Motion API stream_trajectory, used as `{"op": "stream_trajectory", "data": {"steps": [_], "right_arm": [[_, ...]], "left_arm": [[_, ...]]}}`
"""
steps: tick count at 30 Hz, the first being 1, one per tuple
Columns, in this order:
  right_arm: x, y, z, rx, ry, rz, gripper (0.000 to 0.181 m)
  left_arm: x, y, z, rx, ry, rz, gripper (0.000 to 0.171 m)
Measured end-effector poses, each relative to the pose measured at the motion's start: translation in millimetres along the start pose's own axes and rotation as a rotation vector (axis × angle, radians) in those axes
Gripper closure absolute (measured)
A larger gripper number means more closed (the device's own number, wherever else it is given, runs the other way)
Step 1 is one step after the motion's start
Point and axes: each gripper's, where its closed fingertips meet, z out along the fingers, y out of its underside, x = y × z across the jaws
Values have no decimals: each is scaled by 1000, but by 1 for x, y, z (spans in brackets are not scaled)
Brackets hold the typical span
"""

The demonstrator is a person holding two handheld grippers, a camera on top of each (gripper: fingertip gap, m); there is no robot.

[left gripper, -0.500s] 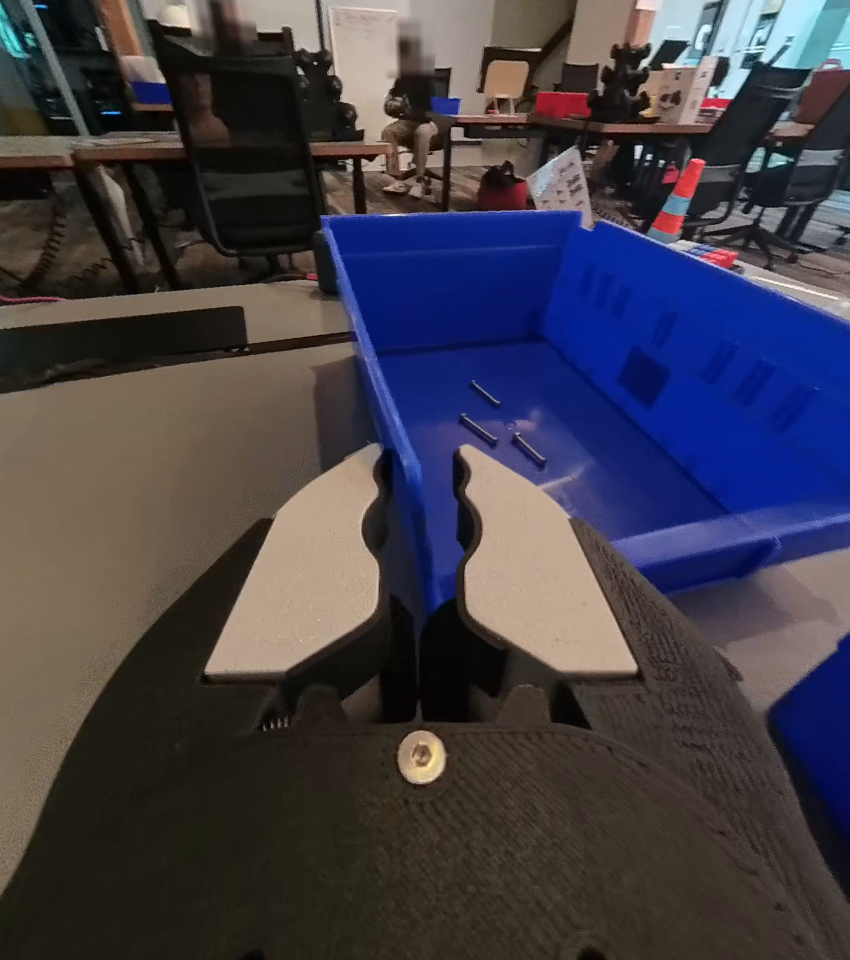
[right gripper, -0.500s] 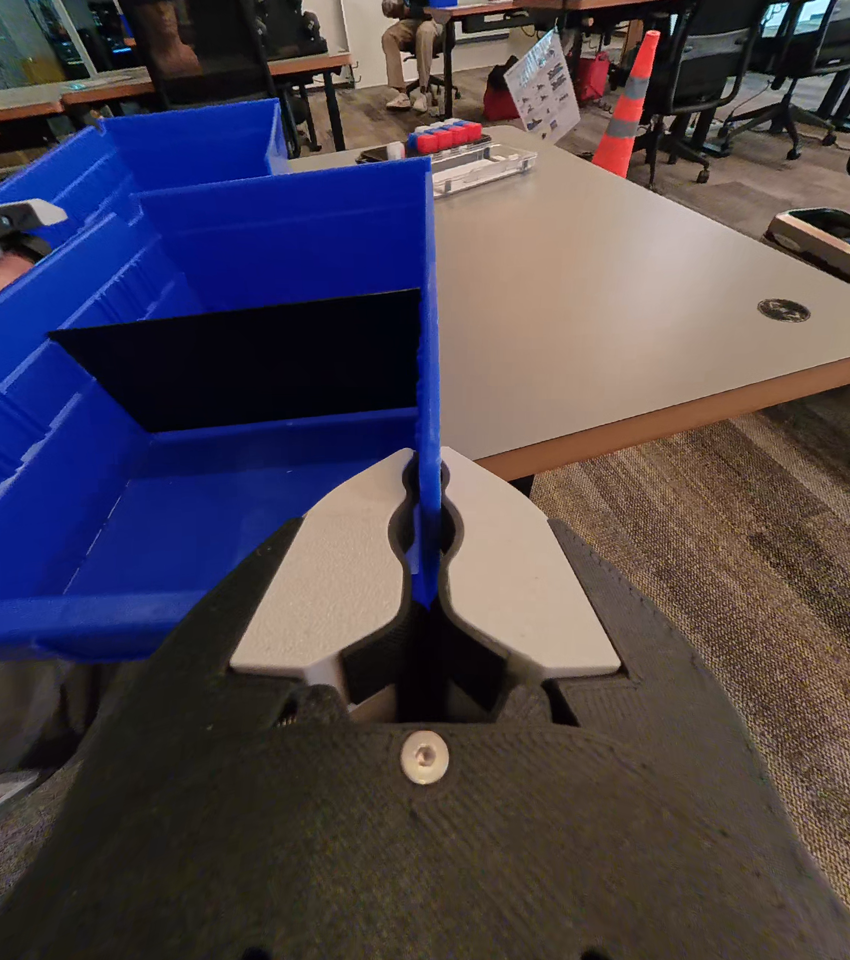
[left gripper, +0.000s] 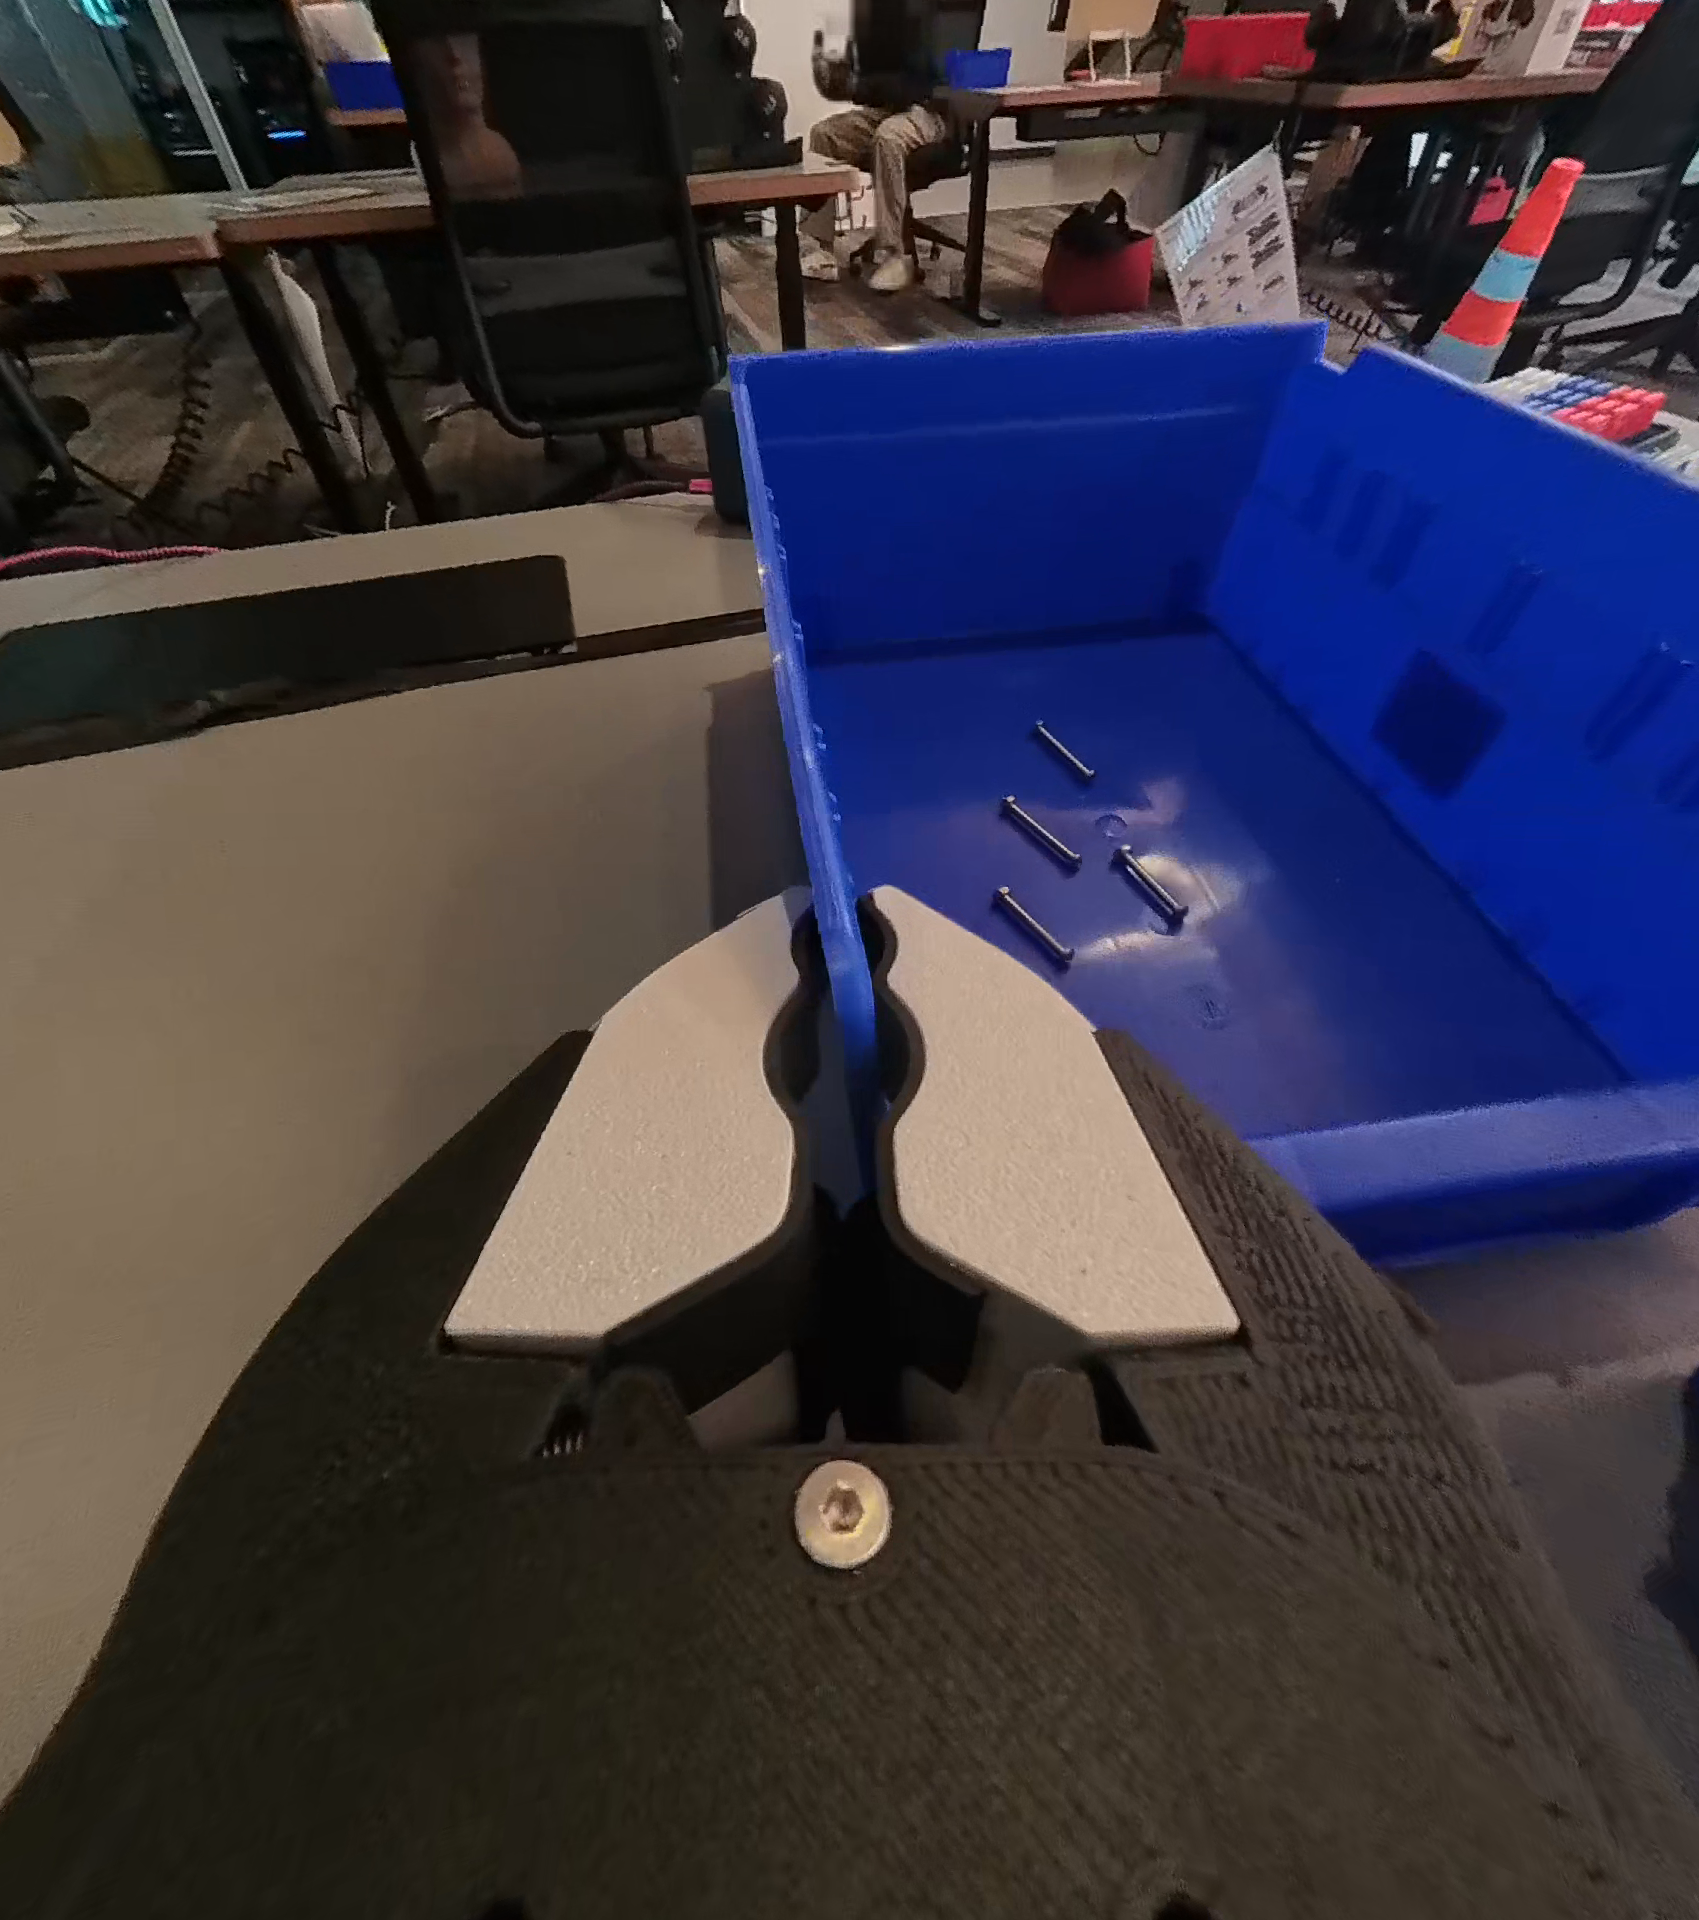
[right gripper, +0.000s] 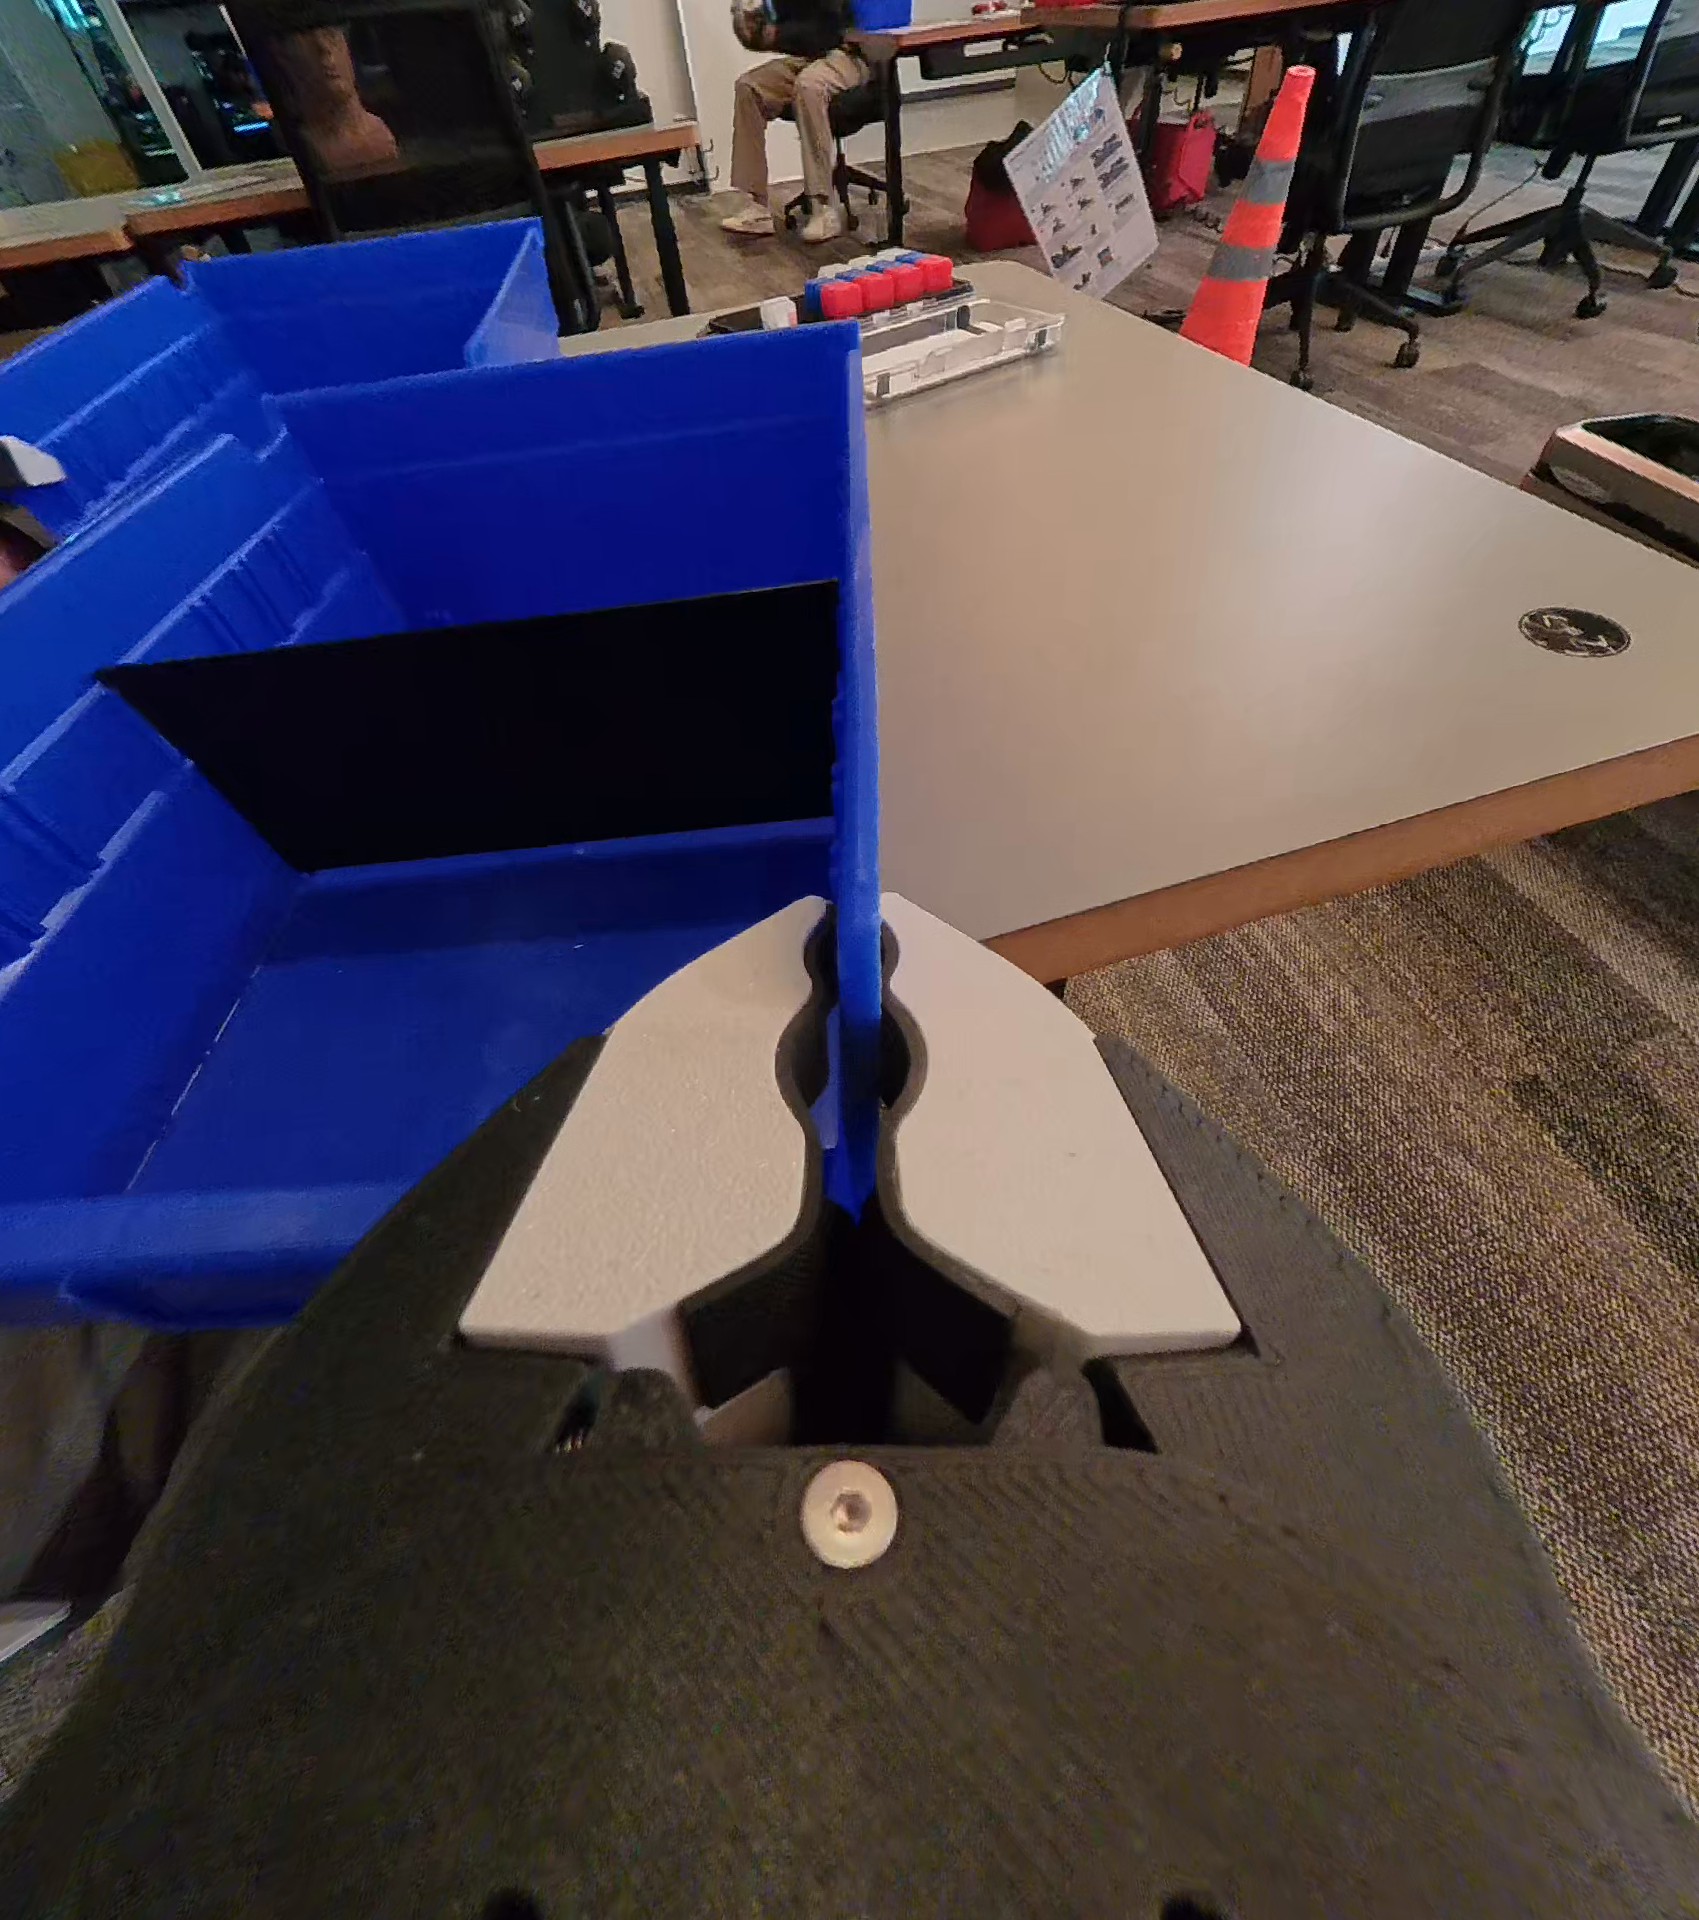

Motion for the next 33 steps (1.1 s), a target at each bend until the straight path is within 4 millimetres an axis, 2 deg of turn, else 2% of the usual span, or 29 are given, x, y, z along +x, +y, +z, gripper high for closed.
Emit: {"op": "stream_trajectory", "data": {"steps": [8,14,21,26,33], "right_arm": [[-4,-5,7,4,-11,-17,178],[-14,-11,8,25,-18,-50,178],[-20,-16,17,27,-36,-59,178],[-26,-26,35,34,-77,-63,178],[-44,-32,76,9,-145,-88,178]], "left_arm": [[-43,4,-21,-19,-11,-9,166],[-98,8,-34,-13,-63,-46,166],[-153,-2,-56,8,-121,-46,167],[-183,4,-74,-1,-147,-55,166],[-226,20,-102,-10,-189,-84,167]]}}
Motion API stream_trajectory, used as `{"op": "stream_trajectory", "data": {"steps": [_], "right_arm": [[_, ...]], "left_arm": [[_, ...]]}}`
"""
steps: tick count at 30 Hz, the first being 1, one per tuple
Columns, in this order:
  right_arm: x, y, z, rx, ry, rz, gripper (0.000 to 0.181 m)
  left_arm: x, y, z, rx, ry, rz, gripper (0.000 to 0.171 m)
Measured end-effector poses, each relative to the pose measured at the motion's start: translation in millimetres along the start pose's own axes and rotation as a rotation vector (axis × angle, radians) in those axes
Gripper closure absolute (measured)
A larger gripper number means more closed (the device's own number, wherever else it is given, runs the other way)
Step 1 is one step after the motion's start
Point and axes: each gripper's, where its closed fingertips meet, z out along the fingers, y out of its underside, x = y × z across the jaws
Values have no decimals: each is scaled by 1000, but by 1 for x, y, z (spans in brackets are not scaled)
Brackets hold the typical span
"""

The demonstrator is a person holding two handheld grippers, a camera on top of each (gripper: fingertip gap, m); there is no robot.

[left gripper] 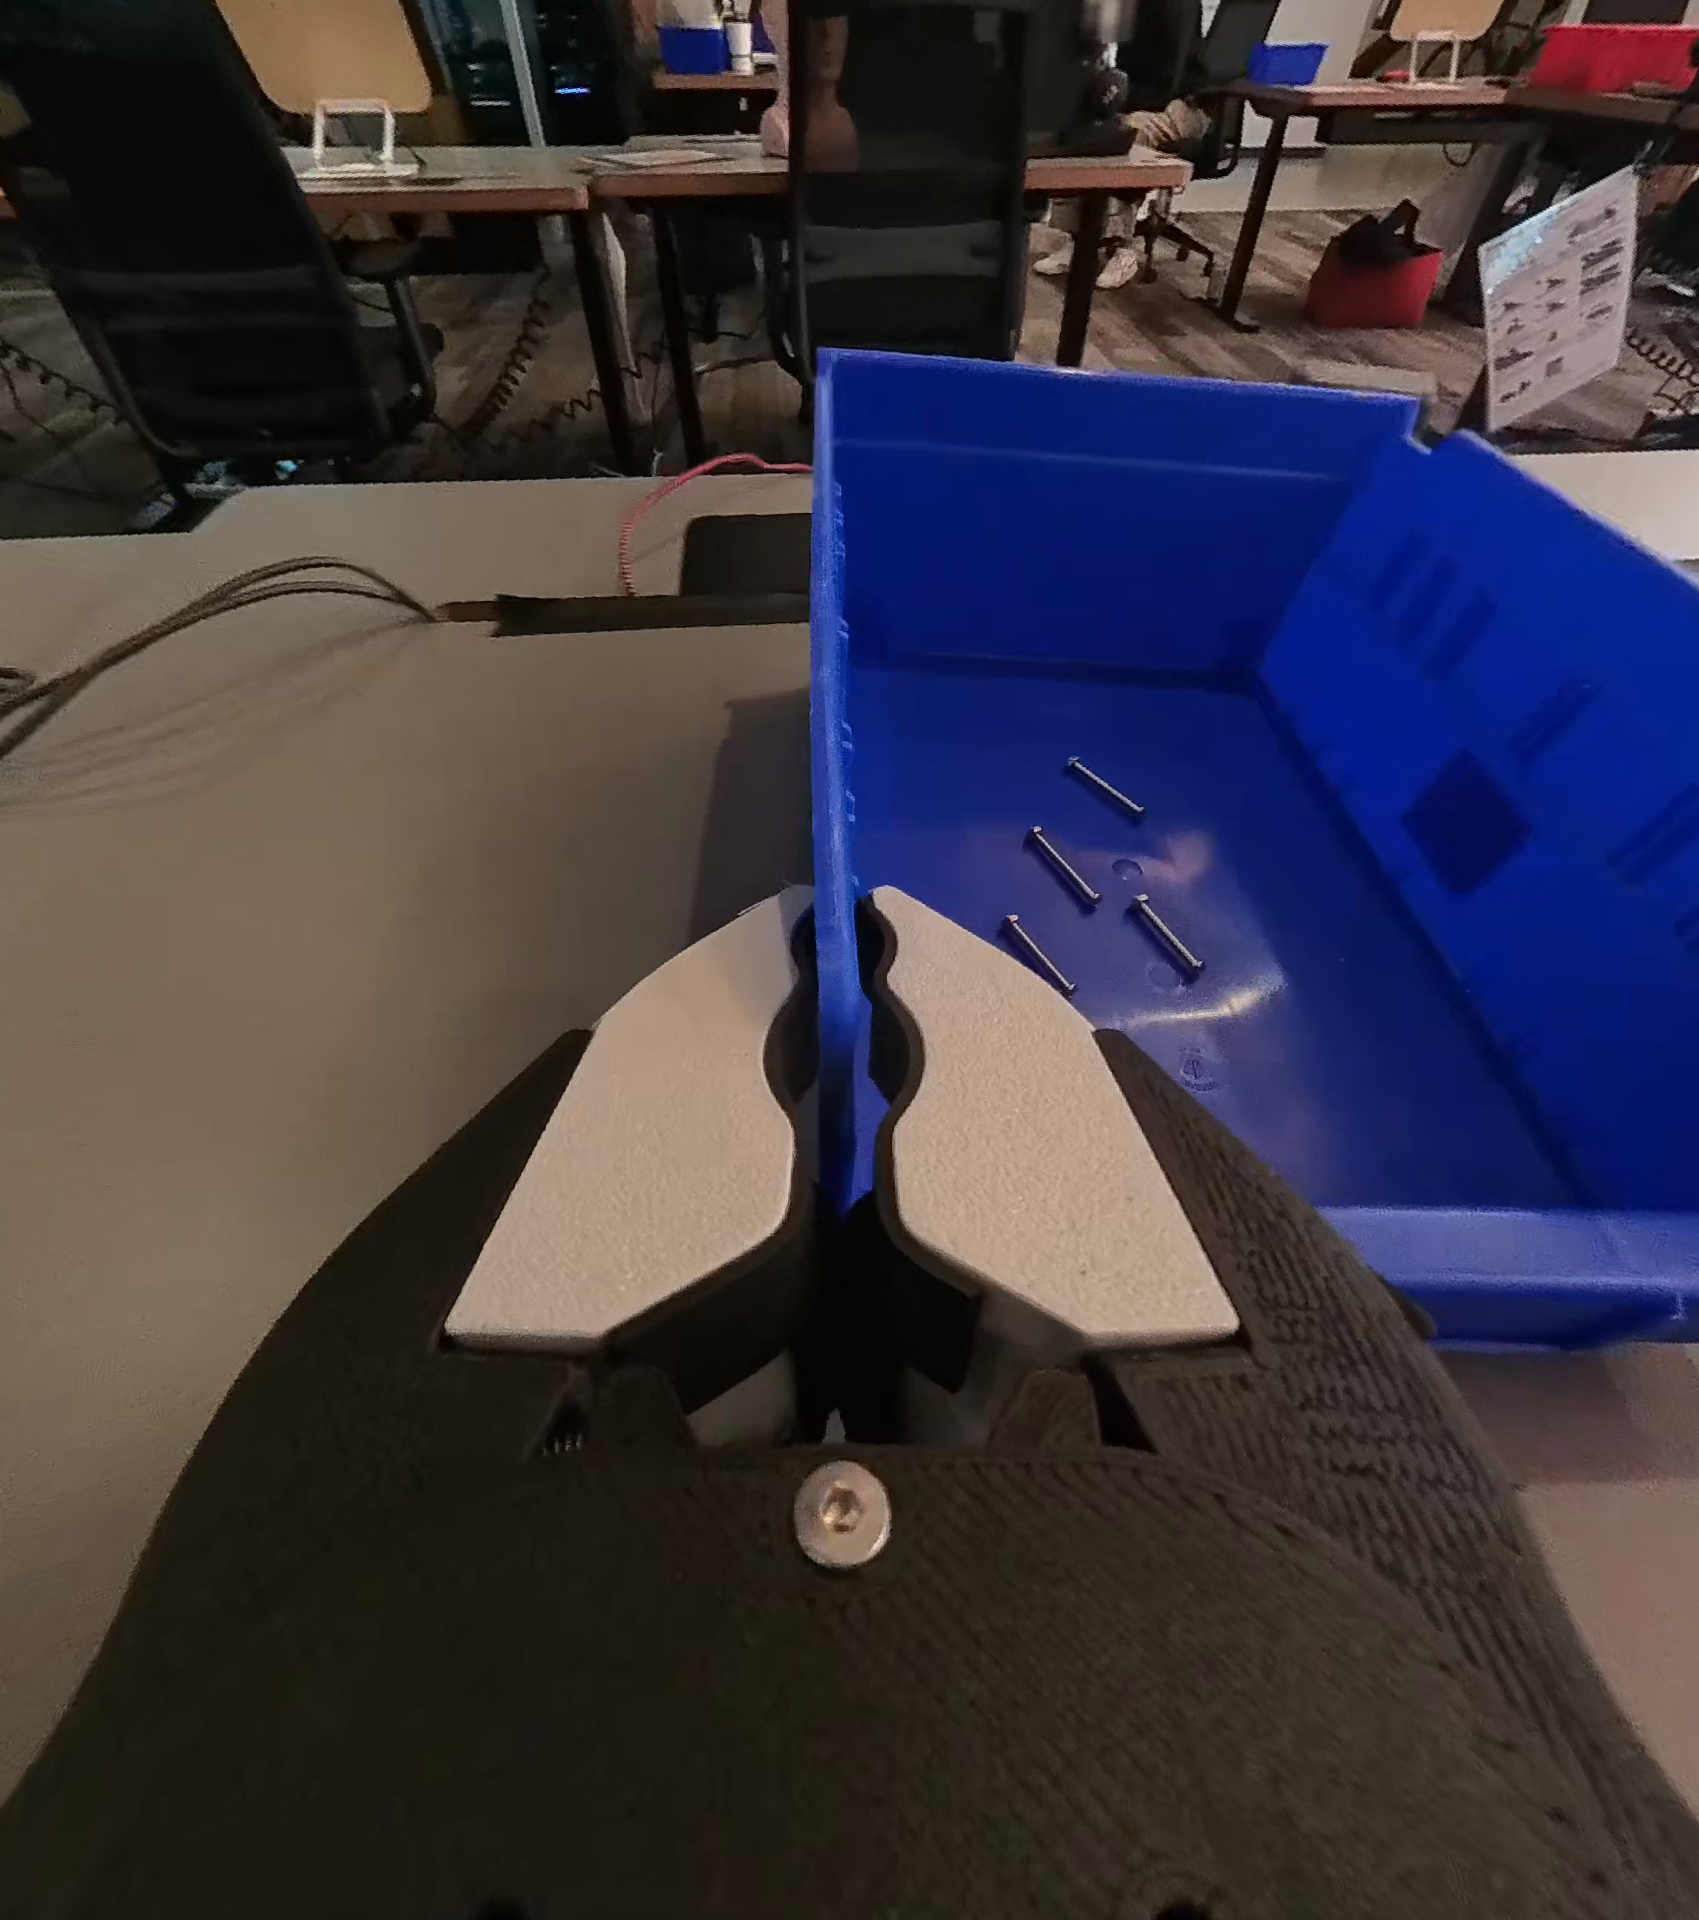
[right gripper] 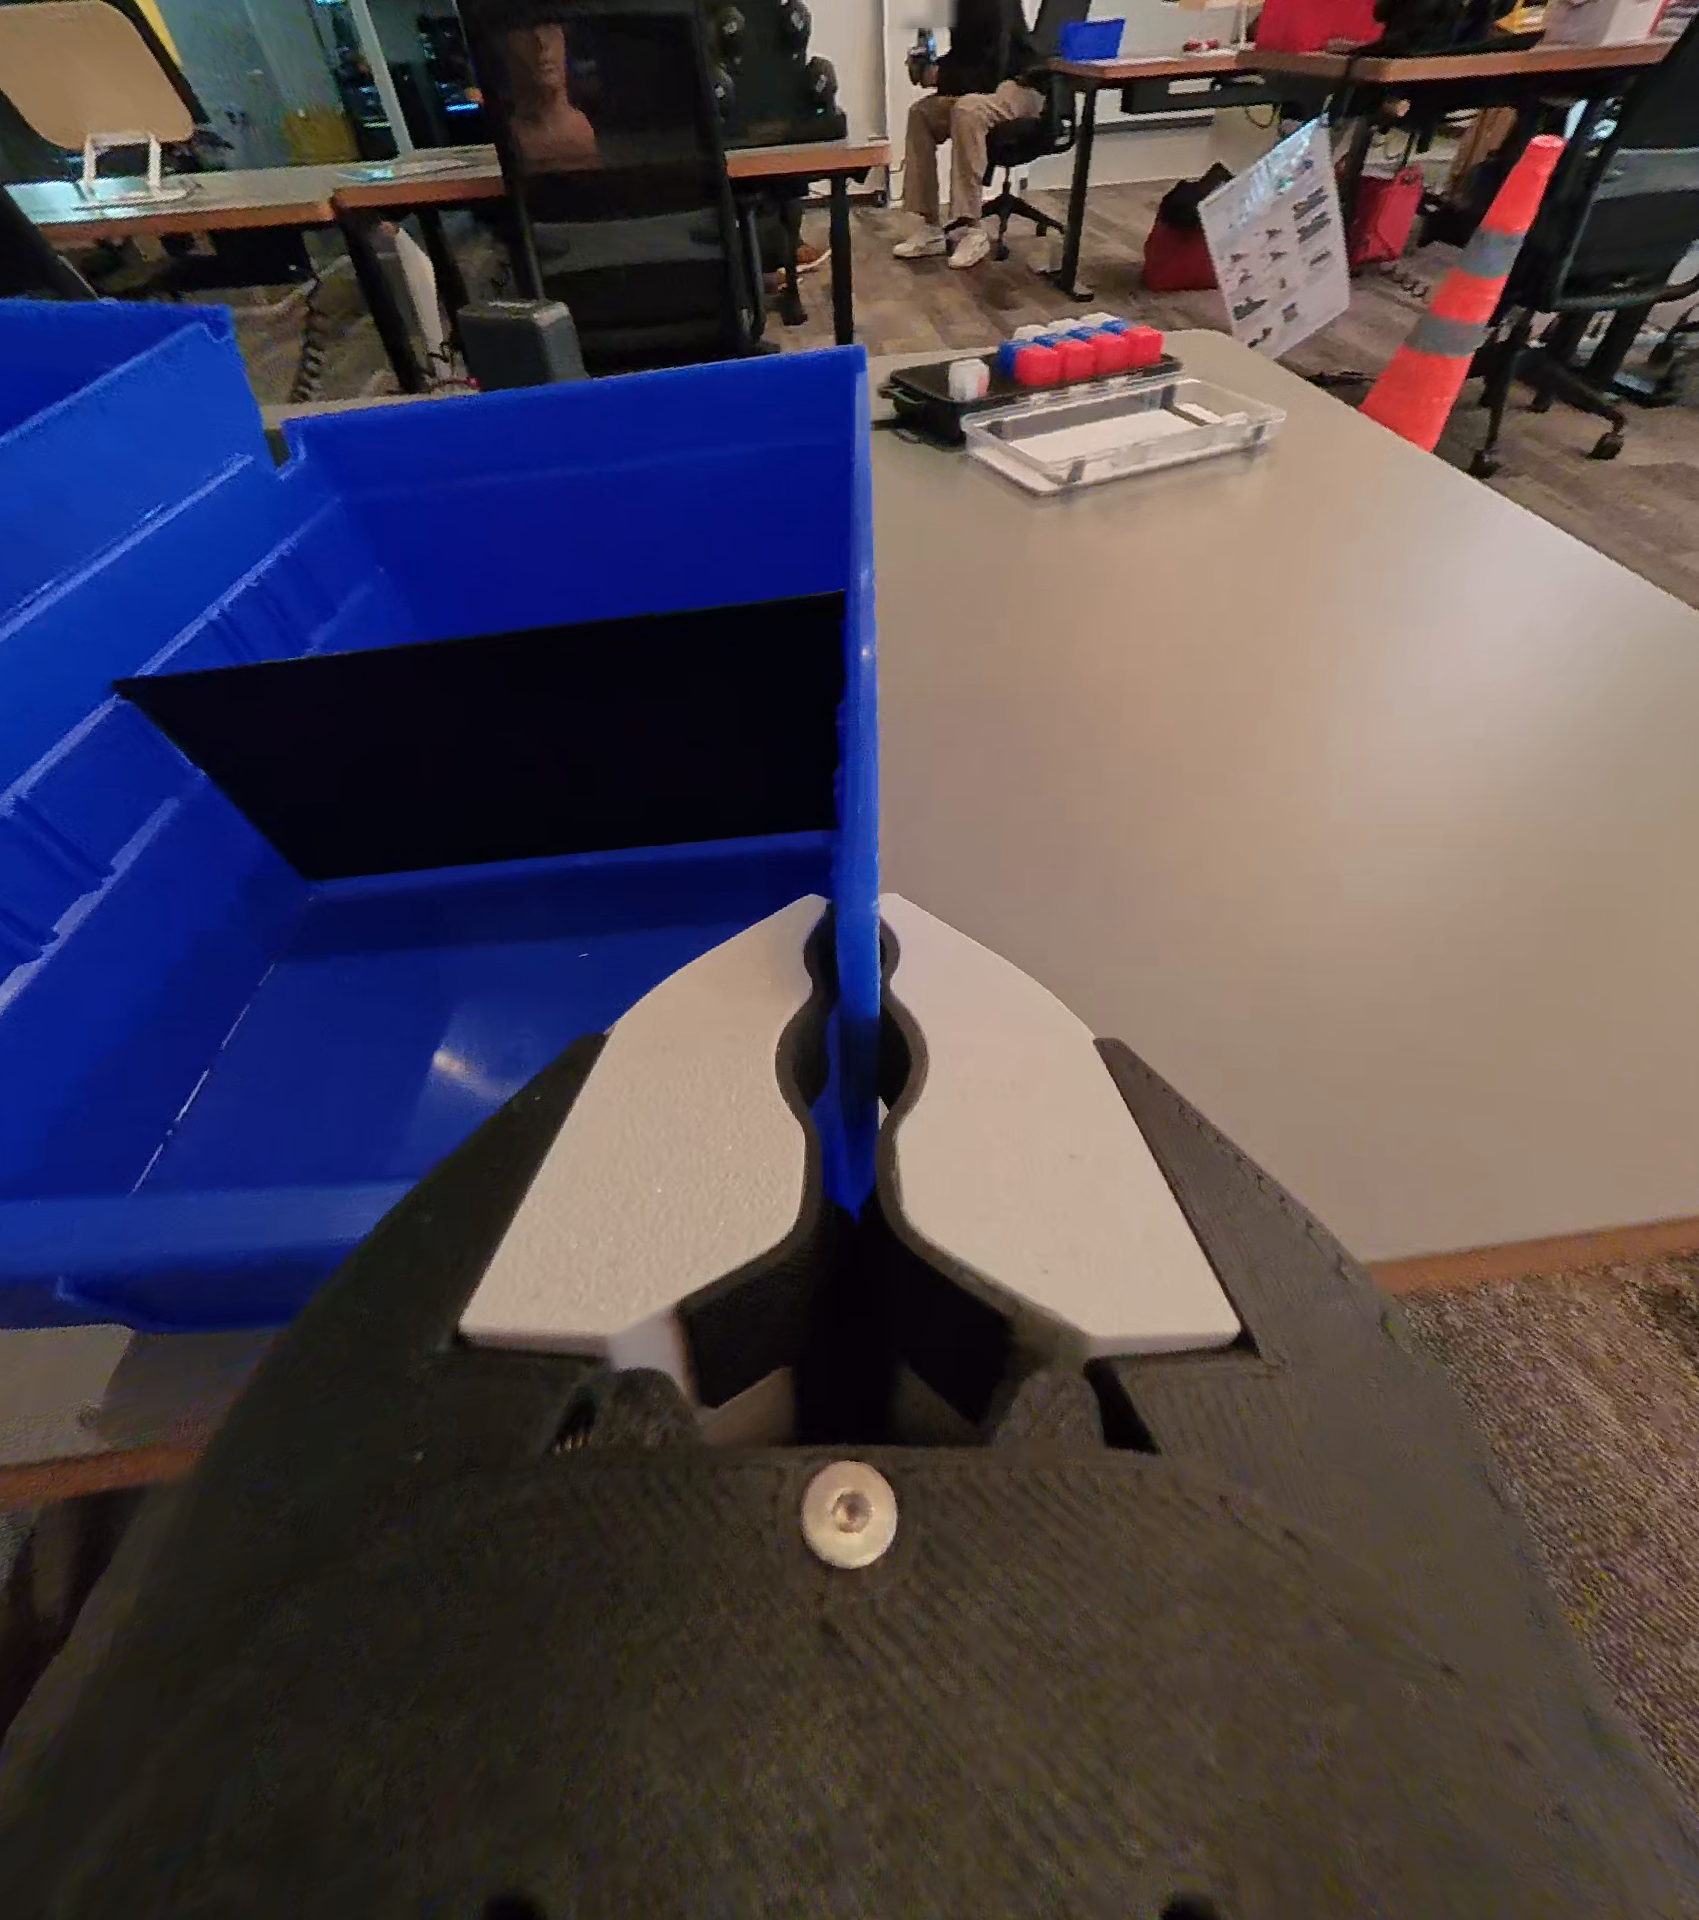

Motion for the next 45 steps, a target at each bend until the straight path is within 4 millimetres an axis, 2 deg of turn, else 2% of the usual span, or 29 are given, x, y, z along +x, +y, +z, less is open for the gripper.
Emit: {"op": "stream_trajectory", "data": {"steps": [5,11,16,22,26,31,35,42,45], "right_arm": [[-8,-9,34,-29,-44,0,178],[-26,-17,80,-69,-85,-8,178],[-48,-29,119,-86,-109,-31,178],[-80,-46,165,-81,-118,-63,178],[-100,-49,190,-95,-120,-53,178],[-124,-45,210,-106,-116,-36,178],[-133,-43,222,-108,-104,-10,178],[-121,-42,226,-109,-113,-29,177],[-120,-42,228,-105,-102,-39,177]], "left_arm": [[-32,5,-10,-16,-29,-36,167],[-52,18,-21,-46,-38,-57,167],[-65,21,-31,-66,-32,-61,167],[-91,25,-40,-62,-76,-80,166],[-104,26,-46,-46,-119,-76,166],[-115,26,-42,-37,-142,-82,166],[-115,25,-36,-36,-143,-86,166],[-105,19,-14,-42,-76,-55,166],[-105,19,-11,-40,-51,-6,166]]}}
